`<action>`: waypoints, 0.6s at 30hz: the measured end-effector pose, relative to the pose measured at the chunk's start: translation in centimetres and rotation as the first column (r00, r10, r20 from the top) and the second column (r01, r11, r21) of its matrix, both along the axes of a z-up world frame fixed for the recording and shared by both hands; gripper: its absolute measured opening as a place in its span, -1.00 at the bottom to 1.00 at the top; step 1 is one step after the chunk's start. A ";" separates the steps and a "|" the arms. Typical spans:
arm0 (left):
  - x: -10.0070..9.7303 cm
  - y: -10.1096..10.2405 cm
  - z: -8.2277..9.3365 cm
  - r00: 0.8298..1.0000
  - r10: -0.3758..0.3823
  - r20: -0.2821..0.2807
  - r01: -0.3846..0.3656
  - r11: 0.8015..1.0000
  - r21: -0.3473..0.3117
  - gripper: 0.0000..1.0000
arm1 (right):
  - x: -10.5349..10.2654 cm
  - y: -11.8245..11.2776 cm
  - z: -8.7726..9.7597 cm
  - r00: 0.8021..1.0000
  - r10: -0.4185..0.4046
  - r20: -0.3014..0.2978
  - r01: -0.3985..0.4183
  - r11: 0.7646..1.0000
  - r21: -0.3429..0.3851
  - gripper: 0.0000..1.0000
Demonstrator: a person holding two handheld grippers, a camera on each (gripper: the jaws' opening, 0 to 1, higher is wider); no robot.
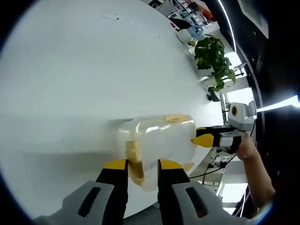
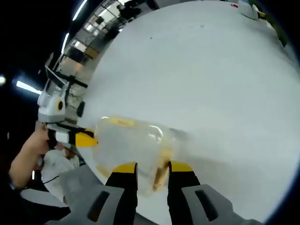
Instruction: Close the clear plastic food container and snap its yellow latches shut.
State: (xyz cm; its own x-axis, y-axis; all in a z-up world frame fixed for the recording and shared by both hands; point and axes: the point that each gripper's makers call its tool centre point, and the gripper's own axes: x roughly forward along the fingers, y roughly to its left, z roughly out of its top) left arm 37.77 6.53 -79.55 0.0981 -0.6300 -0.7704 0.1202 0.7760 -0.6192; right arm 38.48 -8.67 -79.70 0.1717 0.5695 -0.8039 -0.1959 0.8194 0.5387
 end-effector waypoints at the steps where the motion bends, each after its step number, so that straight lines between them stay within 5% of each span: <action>1: -0.1 0.0 0.1 1.000 -0.010 0.007 0.010 1.000 0.004 -0.59 | 0.1 0.1 0.0 1.000 -0.027 -0.003 0.027 0.999 0.018 -0.61; 6: 0.0 0.3 0.1 0.998 0.063 -0.024 -0.065 0.995 -0.076 -0.62 | 0.3 0.4 -0.1 1.000 -0.002 -0.014 0.002 1.000 0.010 -0.60; 18: 0.1 0.3 0.0 0.999 0.049 -0.009 -0.049 0.997 -0.059 -0.64 | 0.4 0.7 -0.2 0.999 0.006 -0.036 -0.005 1.000 0.011 -0.61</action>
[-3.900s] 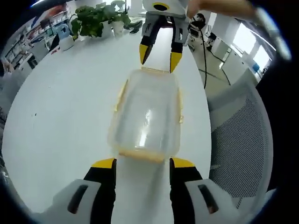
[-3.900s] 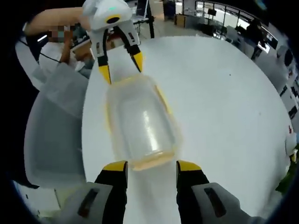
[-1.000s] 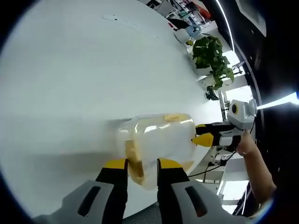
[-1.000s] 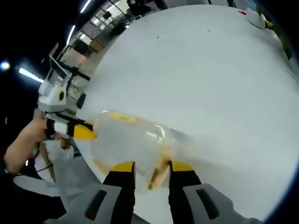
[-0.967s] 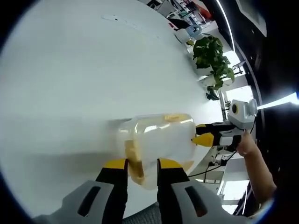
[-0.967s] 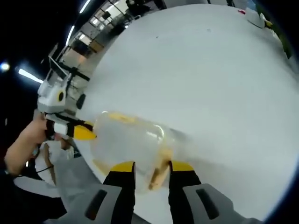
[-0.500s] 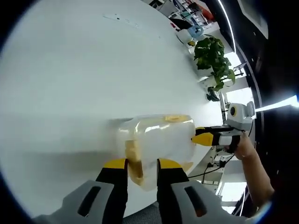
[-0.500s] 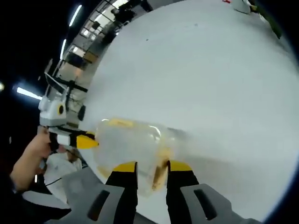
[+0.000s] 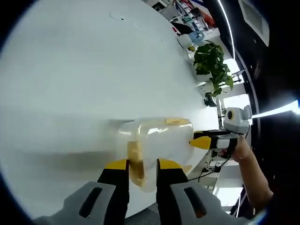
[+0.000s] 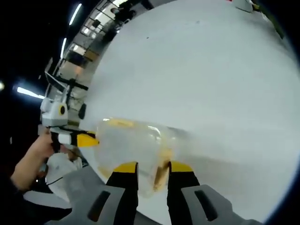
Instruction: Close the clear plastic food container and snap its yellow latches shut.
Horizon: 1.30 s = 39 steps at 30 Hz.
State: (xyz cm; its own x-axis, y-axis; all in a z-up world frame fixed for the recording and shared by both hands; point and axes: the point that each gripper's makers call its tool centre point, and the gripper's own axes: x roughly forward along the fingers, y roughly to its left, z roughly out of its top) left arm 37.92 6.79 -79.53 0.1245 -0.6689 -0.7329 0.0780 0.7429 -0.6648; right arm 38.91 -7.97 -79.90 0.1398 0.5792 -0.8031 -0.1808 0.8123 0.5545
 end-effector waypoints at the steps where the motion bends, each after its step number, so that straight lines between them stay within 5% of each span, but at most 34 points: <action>1: 0.2 0.2 -0.2 1.000 0.001 0.007 -0.001 1.000 -0.007 -0.63 | 0.0 0.1 0.0 1.000 0.015 0.005 -0.015 1.000 -0.010 -0.60; 4: 0.3 0.3 -0.1 1.000 -0.004 0.006 0.004 1.000 0.009 -0.57 | 0.6 0.1 0.0 0.998 0.014 0.057 -0.013 1.000 -0.025 -0.54; 7: 1.0 0.6 -0.4 0.992 -0.094 0.085 0.091 0.995 0.040 -0.56 | 0.6 0.0 0.1 0.997 0.022 0.078 -0.021 1.000 -0.015 -0.53; 9: 0.8 0.6 -0.4 1.000 -0.028 0.013 0.028 0.999 0.016 -0.54 | 0.4 0.0 0.2 0.996 0.034 0.084 -0.032 0.999 -0.024 -0.52; 15: 0.3 0.4 -0.3 0.999 -0.031 -0.010 0.031 0.999 0.021 -0.54 | 0.4 0.1 0.1 0.997 0.054 0.064 -0.053 0.998 -0.013 -0.49; 23: -0.8 -0.3 0.2 0.998 -0.057 -0.002 0.057 0.997 0.042 -0.54 | 0.1 0.3 0.0 0.997 0.052 0.055 -0.052 0.999 -0.002 -0.44; 39: 0.0 -0.3 -0.1 1.000 -0.022 -0.019 0.022 0.999 0.036 -0.63 | 0.3 0.2 -0.1 0.999 0.023 0.034 -0.023 1.000 0.011 -0.54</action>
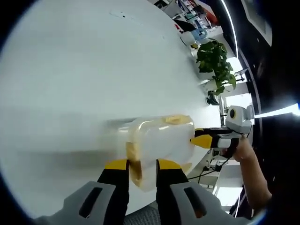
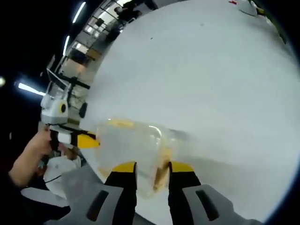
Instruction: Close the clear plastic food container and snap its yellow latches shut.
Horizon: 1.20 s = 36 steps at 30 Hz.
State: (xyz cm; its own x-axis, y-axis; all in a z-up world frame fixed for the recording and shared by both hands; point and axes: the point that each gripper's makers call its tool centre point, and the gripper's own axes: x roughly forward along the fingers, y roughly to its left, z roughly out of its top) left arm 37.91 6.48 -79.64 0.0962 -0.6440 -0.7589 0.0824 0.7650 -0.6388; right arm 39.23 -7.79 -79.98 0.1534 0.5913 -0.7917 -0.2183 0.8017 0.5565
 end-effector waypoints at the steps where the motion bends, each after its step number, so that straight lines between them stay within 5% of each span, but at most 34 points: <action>1: 0.0 -0.1 0.1 1.000 -0.006 0.006 0.006 1.000 0.000 -0.62 | -0.1 0.0 0.1 1.000 0.001 0.004 -0.001 1.000 0.001 -0.54; 14: -1.0 -0.4 0.4 1.000 -0.022 0.003 0.022 1.000 -0.004 -0.52 | -0.3 -0.1 0.1 1.000 -0.014 0.015 0.013 1.000 0.014 -0.49; 16: -1.0 -0.3 0.4 0.996 -0.061 0.057 0.061 0.998 0.009 -0.48 | -0.3 0.1 0.2 0.999 -0.007 0.039 0.006 1.000 0.028 -0.48; 22: -0.1 -0.4 0.7 0.993 -0.059 0.104 0.058 0.998 0.016 -0.12 | -0.3 1.1 0.8 0.994 0.032 0.107 -0.035 0.999 0.029 -0.47; 36: 1.4 1.3 0.9 0.962 -0.178 0.208 0.154 0.980 0.124 -0.10 | 1.0 1.1 2.0 0.967 0.157 0.202 -0.153 0.988 -0.034 -0.46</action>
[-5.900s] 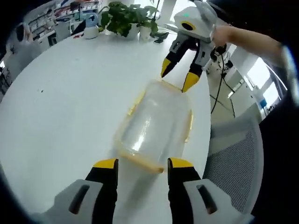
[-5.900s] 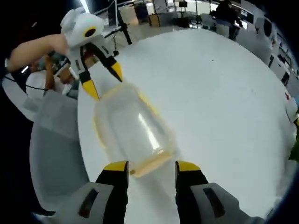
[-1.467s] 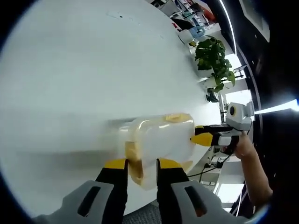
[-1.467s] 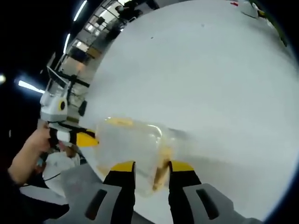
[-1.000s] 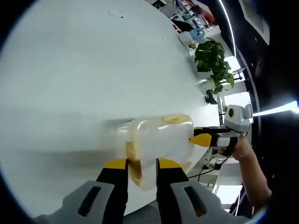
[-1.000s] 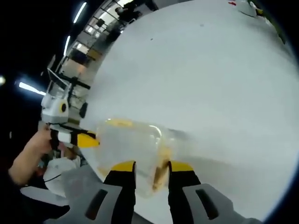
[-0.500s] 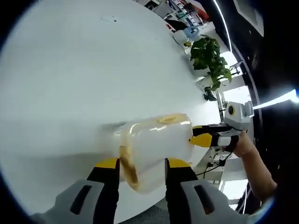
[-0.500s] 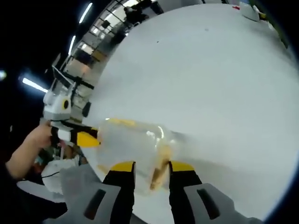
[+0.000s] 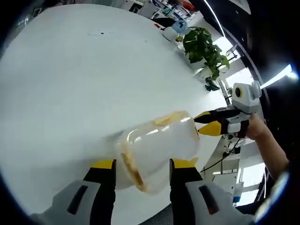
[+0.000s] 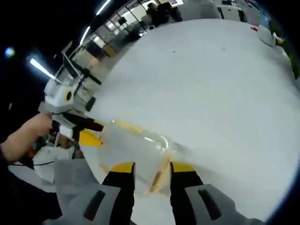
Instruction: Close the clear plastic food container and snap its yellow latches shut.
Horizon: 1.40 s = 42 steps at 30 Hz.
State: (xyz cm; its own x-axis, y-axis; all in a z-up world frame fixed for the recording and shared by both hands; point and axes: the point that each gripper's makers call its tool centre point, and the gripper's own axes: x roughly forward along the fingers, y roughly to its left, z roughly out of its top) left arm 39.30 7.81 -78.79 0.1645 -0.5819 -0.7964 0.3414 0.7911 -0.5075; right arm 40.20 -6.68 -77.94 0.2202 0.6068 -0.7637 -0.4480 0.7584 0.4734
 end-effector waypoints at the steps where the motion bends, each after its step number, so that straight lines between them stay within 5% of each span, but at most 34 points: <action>1: 0.1 0.2 0.0 1.000 -0.016 0.012 0.016 1.000 0.019 -0.08 | 0.0 0.0 0.0 1.000 0.008 0.005 -0.008 1.000 -0.004 -0.45; 4: -0.1 0.2 0.1 0.991 -0.117 0.072 0.111 0.991 0.079 -0.05 | -0.1 0.2 0.3 0.998 0.060 0.036 -0.059 0.998 -0.021 -0.42; 10: 0.2 -0.1 0.4 0.980 -0.170 0.107 0.157 0.981 0.114 -0.04 | 0.0 0.6 0.6 0.981 0.169 0.098 -0.161 0.983 -0.084 -0.34; 20: 0.8 -0.5 1.4 0.929 -0.320 0.185 0.284 0.938 0.198 0.04 | 0.3 1.6 1.4 0.943 0.294 0.158 -0.274 0.952 -0.137 -0.31; 28: 0.9 -1.0 1.8 0.872 -0.437 0.223 0.377 0.888 0.264 0.14 | 0.2 2.6 2.0 0.893 0.406 0.196 -0.374 0.910 -0.178 -0.32; 31: 0.8 -1.4 1.9 0.839 -0.492 0.232 0.424 0.858 0.289 0.15 | 0.1 2.9 2.2 0.855 0.475 0.208 -0.435 0.875 -0.211 -0.32; 37: 0.8 -2.2 2.1 0.805 -0.541 0.242 0.466 0.830 0.305 0.16 | -0.3 3.5 2.3 0.809 0.548 0.213 -0.501 0.832 -0.236 -0.32; 42: 0.5 -2.4 1.8 0.762 -0.604 0.233 0.515 0.784 0.347 0.16 | -0.7 4.0 2.1 0.770 0.600 0.216 -0.549 0.796 -0.253 -0.36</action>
State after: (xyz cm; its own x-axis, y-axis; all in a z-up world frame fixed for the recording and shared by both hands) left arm 39.80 5.42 -77.01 0.1385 -0.4401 -0.8872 0.8664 0.4877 -0.1067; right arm 39.50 -2.69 -75.86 0.0834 0.5572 -0.8262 -0.9150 0.3711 0.1579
